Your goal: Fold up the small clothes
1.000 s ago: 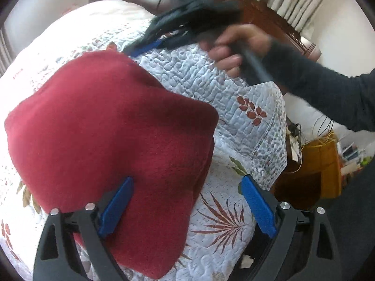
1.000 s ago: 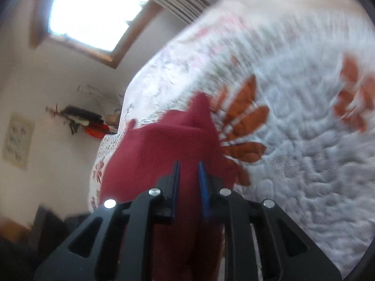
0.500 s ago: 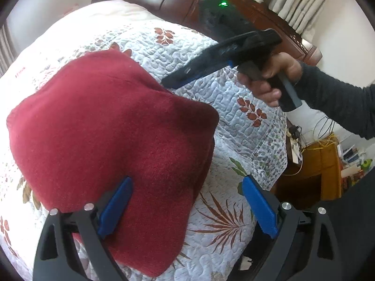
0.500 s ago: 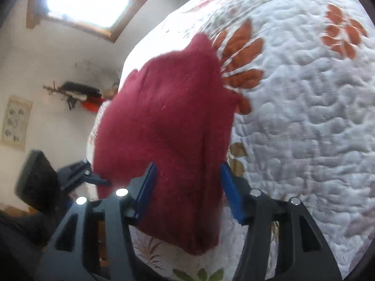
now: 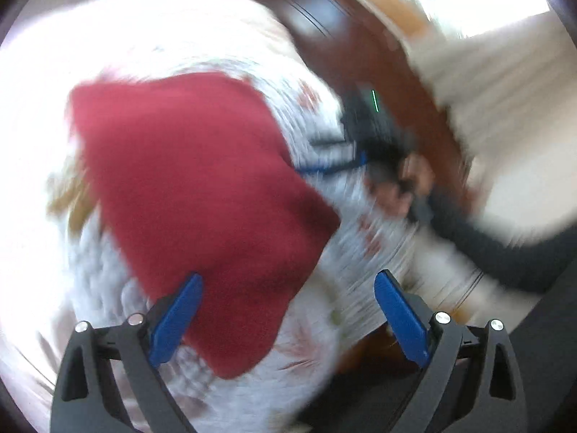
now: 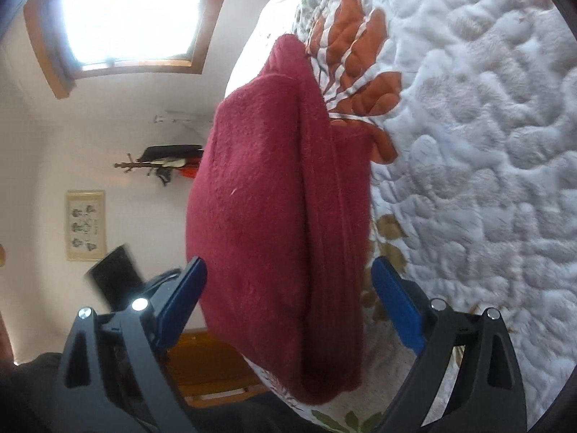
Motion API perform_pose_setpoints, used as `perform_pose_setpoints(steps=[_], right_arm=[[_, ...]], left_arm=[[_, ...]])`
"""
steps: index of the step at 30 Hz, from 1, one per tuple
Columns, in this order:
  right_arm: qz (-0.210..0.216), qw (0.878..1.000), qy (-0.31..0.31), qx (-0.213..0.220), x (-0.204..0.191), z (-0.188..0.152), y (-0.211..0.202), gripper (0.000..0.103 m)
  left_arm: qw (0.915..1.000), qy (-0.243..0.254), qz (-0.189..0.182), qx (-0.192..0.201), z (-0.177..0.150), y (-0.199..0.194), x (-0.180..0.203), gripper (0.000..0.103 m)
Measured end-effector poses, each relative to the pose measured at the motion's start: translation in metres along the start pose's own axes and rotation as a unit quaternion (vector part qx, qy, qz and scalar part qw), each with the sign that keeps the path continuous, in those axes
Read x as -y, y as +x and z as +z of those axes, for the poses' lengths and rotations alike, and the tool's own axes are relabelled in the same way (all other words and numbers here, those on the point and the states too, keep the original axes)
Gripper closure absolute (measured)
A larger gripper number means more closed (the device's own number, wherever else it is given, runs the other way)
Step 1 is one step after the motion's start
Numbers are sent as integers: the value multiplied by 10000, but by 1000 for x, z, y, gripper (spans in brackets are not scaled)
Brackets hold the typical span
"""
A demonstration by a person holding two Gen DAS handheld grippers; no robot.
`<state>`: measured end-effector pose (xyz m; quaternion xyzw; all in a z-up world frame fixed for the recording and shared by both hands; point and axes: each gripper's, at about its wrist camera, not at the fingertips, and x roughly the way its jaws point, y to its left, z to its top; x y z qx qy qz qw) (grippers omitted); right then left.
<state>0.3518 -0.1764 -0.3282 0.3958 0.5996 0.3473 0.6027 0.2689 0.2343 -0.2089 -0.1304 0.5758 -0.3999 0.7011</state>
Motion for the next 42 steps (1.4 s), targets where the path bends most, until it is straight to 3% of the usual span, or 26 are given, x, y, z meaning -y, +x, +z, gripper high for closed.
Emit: perform_pose_setpoints(steps=[1, 3, 5, 10, 14, 18, 21, 25, 27, 35, 42], right_arm=[[51, 10000, -22, -36, 0, 3, 3, 11], [107, 9998, -42, -133, -1, 8, 12, 11], [80, 9997, -55, -211, 0, 13, 19, 10], [105, 9994, -64, -318, 1, 20, 37, 9], [261, 9992, -19, -319, -1, 23, 52, 5], [316, 9990, -111, -301, -12, 24, 58, 4], [282, 9993, 6, -242, -12, 22, 62, 6], [-220, 9991, -289, -197, -33, 17, 59, 53], [-303, 9988, -361, -120, -42, 14, 51, 62], [-410, 9958, -779, 233, -104, -8, 45, 68], [-47, 9923, -1223, 167, -178, -40, 88, 68]], left_arm=[[9982, -535, -89, 242, 0, -9, -21, 4], [9917, -1172, 95, 527, 2, -19, -51, 4], [9808, -1773, -220, 784, 5, -22, -79, 4], [9622, -2613, -624, 438, 14, 10, -118, 4], [9605, -2571, -1030, 282, 26, 31, -109, 4], [9582, -2684, -986, 72, 31, 47, -107, 4], [9517, -2938, -885, 47, 30, 54, -113, 5], [9553, -2909, -511, -120, 35, 59, -107, 36], [9544, -2933, -528, -137, 34, 55, -109, 46], [9642, -2576, -622, 14, 33, 30, -89, 54], [9710, -2281, -577, 432, 3, -54, -72, 54]])
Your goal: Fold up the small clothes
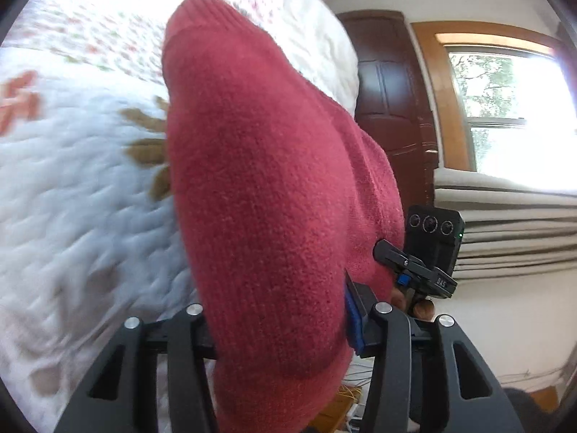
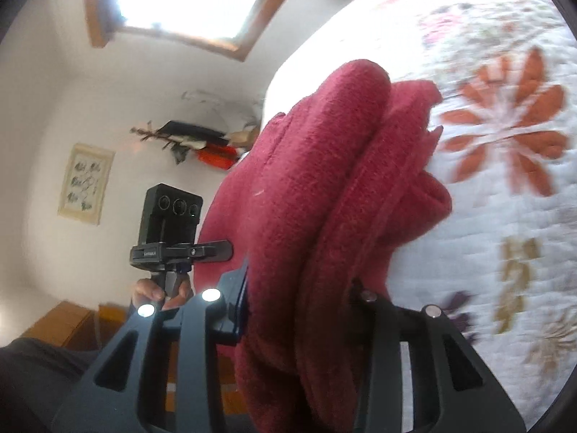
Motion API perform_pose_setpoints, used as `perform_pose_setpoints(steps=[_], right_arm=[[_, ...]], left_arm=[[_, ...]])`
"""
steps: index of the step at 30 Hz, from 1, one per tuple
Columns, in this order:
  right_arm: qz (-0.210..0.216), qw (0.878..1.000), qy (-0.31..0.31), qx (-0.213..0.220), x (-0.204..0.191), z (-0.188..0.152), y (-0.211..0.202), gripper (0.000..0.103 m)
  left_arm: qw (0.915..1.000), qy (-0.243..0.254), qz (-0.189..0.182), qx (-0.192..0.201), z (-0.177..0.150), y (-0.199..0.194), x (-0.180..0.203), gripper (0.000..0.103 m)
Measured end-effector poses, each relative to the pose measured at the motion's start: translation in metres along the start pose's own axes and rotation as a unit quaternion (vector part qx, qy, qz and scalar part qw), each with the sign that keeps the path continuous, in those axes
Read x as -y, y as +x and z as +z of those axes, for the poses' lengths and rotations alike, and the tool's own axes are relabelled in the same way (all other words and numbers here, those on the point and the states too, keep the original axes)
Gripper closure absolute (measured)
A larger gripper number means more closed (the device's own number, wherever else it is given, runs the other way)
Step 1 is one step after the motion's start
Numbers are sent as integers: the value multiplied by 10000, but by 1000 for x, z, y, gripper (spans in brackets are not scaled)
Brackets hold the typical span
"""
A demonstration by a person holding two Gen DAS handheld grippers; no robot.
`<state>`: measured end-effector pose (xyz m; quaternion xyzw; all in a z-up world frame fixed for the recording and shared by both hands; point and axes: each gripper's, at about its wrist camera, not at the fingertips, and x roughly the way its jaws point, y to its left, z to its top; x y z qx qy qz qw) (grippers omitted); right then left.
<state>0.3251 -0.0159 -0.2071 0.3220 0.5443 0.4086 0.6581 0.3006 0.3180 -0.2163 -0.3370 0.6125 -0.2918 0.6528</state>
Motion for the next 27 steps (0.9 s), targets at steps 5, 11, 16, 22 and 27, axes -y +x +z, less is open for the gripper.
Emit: perform_pose_setpoints(steps=[5, 11, 16, 22, 27], right_arm=[[124, 9985, -43, -539, -22, -24, 74, 67], [-532, 9957, 59, -752, -6, -42, 129, 49], [-1223, 9915, -379, 238, -53, -30, 62, 33], [-1358, 9886, -629, 149, -66, -1, 92, 39], [-1595, 9837, -790, -256, -59, 6, 130, 95]], left_arm=[[9988, -364, 227, 214, -42, -62, -49, 51], [9942, -693, 709, 423, -71, -55, -131, 24], [9779, 437, 1501, 1388, -93, -99, -62, 14], [9642, 2080, 1036, 1278, -135, -86, 23, 14], [9621, 2655, 526, 332, -151, -19, 32, 14]])
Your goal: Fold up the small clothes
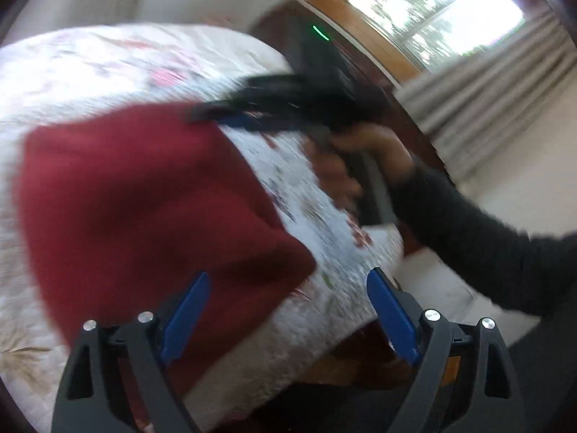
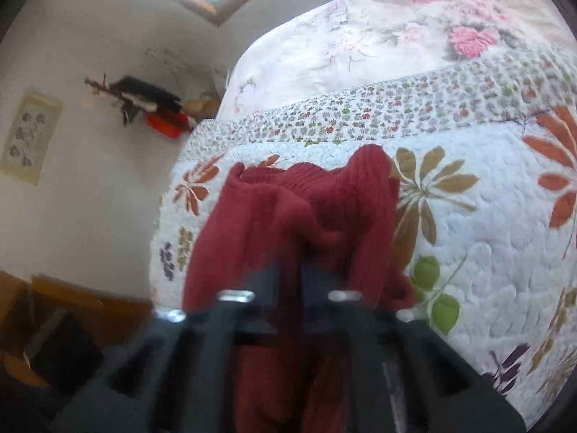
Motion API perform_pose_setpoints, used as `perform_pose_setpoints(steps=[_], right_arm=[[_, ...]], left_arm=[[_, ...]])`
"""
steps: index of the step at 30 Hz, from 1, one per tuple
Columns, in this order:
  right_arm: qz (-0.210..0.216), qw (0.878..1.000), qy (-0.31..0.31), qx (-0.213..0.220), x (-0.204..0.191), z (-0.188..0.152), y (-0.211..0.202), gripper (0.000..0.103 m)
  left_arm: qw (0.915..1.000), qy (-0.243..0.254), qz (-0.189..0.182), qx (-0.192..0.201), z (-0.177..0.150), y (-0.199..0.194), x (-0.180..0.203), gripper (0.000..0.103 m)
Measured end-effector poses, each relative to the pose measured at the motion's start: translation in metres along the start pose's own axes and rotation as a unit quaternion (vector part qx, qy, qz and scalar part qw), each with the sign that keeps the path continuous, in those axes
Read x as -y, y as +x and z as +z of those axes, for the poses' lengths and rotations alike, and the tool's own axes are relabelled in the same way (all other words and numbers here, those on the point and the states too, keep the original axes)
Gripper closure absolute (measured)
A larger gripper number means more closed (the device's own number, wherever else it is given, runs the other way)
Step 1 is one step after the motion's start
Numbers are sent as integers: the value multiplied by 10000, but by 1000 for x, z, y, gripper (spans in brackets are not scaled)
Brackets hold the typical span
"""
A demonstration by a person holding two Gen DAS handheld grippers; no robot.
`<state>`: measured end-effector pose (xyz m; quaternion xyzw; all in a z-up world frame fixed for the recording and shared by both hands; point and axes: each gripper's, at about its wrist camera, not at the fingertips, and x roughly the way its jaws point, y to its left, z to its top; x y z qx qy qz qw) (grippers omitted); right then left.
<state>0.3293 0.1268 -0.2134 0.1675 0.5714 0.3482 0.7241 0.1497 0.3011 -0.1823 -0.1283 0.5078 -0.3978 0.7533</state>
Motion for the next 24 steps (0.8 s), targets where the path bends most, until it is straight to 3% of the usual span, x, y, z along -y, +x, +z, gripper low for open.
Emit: perform_pose_setpoints(steps=[3, 5, 6, 9, 11, 12, 13, 14, 19, 20, 21, 22, 24], right_arm=[[-12, 9984, -161, 544, -8, -2, -18, 96], [-312, 9984, 70, 467, 5, -2, -5, 96], [-605, 9977, 213, 222, 19, -7, 11, 95], [-692, 9968, 306, 265, 23, -19, 8, 82], [-717, 9960, -32, 526, -5, -33, -24, 80], [-713, 9958, -225, 527, -20, -43, -37, 69], [-686, 9961, -329, 457, -29, -52, -44, 52], [-662, 9968, -382, 235, -40, -71, -50, 46], [-681, 9953, -349, -591, -48, -142, -31, 43], [-697, 9947, -276, -697, -43, -151, -25, 49], [-617, 9947, -149, -814, -36, -159, -17, 84], [-677, 9937, -59, -888, -30, -163, -13, 94], [-566, 9948, 191, -829, -23, -167, -20, 95]], left_arm=[[9983, -238, -371, -380, -4, 27, -12, 14], [9968, -386, -348, -613, -17, 38, -24, 14], [9958, -443, -413, -686, -20, 42, -30, 14], [9932, -581, -606, -806, -24, 46, -37, 14], [9936, -522, -604, -799, -24, 38, -30, 14], [9939, -490, -645, -743, -25, 29, -26, 14], [9943, -465, -665, -694, -25, 23, -22, 13], [9948, -447, -687, -611, -28, 12, -19, 11], [9952, -684, -572, -398, -55, -21, -36, 8], [9948, -757, -548, -404, -60, -22, -41, 8], [9943, -815, -540, -425, -67, -22, -46, 8], [9938, -842, -532, -489, -70, -19, -49, 8], [9936, -831, -477, -598, -71, -16, -49, 8]])
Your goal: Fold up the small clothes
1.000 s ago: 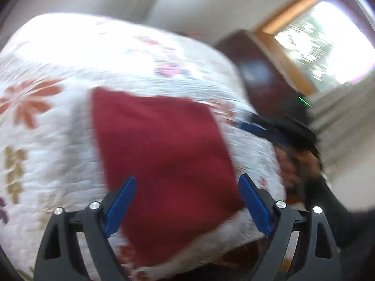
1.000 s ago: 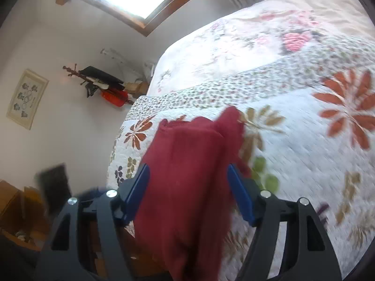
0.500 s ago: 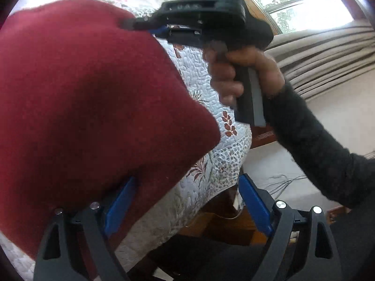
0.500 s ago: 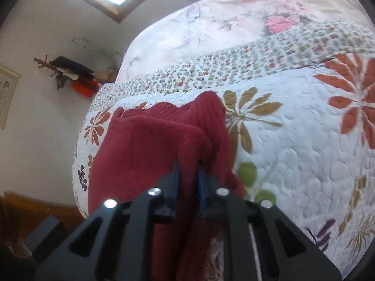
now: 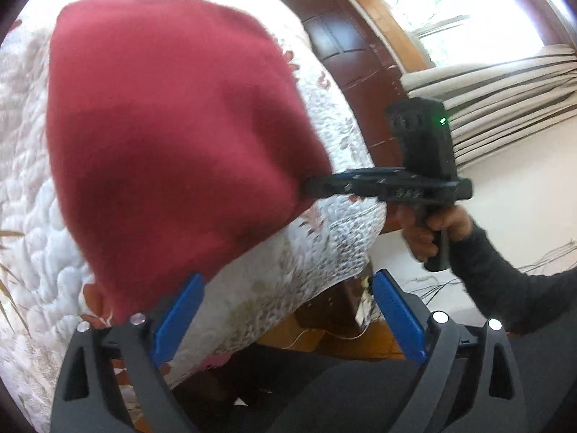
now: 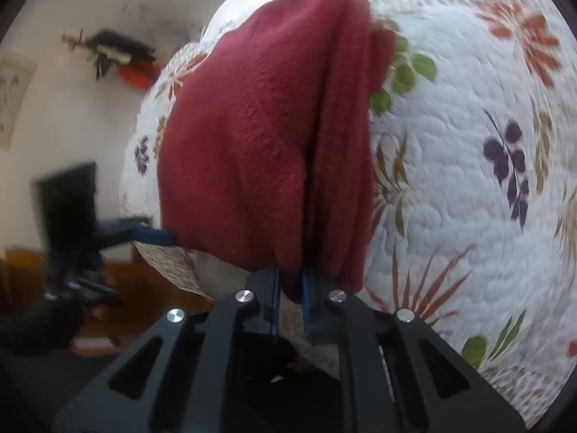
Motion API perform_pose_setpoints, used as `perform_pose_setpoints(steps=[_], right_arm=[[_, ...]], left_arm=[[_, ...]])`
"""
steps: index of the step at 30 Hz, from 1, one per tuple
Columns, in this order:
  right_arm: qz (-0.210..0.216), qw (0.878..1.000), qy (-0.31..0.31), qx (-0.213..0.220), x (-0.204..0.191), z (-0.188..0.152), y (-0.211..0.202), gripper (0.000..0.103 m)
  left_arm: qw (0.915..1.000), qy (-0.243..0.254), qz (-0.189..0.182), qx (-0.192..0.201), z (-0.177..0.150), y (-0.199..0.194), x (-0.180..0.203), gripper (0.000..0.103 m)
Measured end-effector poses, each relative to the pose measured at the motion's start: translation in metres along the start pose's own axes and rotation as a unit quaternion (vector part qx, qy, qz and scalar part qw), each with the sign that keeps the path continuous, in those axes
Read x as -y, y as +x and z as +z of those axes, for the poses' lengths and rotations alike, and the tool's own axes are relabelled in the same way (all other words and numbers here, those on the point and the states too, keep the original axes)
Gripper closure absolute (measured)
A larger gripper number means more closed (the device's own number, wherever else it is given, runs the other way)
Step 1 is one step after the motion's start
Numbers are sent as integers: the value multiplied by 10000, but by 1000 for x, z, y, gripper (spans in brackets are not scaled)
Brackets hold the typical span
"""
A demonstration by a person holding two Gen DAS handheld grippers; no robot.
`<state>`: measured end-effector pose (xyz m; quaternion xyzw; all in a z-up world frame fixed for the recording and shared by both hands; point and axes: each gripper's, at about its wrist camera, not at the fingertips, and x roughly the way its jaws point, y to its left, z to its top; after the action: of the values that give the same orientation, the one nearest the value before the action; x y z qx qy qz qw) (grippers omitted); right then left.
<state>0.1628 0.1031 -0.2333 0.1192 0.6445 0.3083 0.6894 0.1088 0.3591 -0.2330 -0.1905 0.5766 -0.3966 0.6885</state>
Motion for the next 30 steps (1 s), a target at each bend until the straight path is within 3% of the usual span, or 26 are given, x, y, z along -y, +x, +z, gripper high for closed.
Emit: perform_pose_setpoints(steps=[5, 7, 9, 10, 12, 15, 17, 19, 21, 22, 24, 26, 27, 28, 29, 30], right_arm=[[-180, 9981, 406, -438, 24, -10, 20, 95], [-323, 9980, 364, -395, 22, -9, 21, 92], [-262, 9993, 237, -98, 7, -10, 0, 80], [-238, 9995, 181, 90, -1, -12, -12, 64], [-522, 9962, 30, 696, -25, -21, -46, 50], [-773, 9856, -414, 1446, -60, -28, -65, 50], [-1006, 9778, -722, 1691, -75, -25, -58, 50], [-990, 9768, -879, 1685, -78, -20, -34, 51], [-1037, 9807, -865, 1412, -65, -7, -1, 54], [-1169, 9812, -826, 1297, -55, -6, 11, 65], [-1126, 9832, -608, 1305, -38, -2, 13, 77], [-883, 9855, -456, 1373, -33, -13, -7, 77], [-895, 9844, -480, 1436, -37, -16, -16, 68], [-975, 9811, -572, 1568, -48, -24, -28, 49], [-1081, 9765, -686, 1733, -60, -34, -45, 41], [-1438, 9643, -837, 2060, -81, -52, -73, 24]], left_arm=[[9996, 37, -86, -273, -7, 10, -12, 8], [9995, 103, -56, -306, -10, 4, -8, 8], [9995, 198, 28, -257, -14, -3, 1, 8], [9995, 251, 77, -191, -18, -10, 6, 6], [9988, 288, 396, 83, -22, -28, 14, 4], [9949, 209, 868, 475, -29, -47, 22, 4], [9919, 100, 1047, 714, -33, -56, 24, 4], [9848, 1, 1362, 1081, -39, -63, 28, 4], [9740, -59, 1585, 1620, -45, -70, 34, 4], [9695, -165, 1659, 1797, -45, -75, 31, 4], [9594, -368, 1853, 2094, -48, -84, 31, 4], [9457, -562, 2184, 2341, -51, -91, 40, 4], [9394, -693, 2348, 2401, -53, -94, 49, 4], [9350, -790, 2484, 2404, -54, -98, 55, 4], [9290, -907, 2670, 2397, -55, -101, 66, 4], [9231, -937, 2838, 2418, -57, -104, 80, 4]])
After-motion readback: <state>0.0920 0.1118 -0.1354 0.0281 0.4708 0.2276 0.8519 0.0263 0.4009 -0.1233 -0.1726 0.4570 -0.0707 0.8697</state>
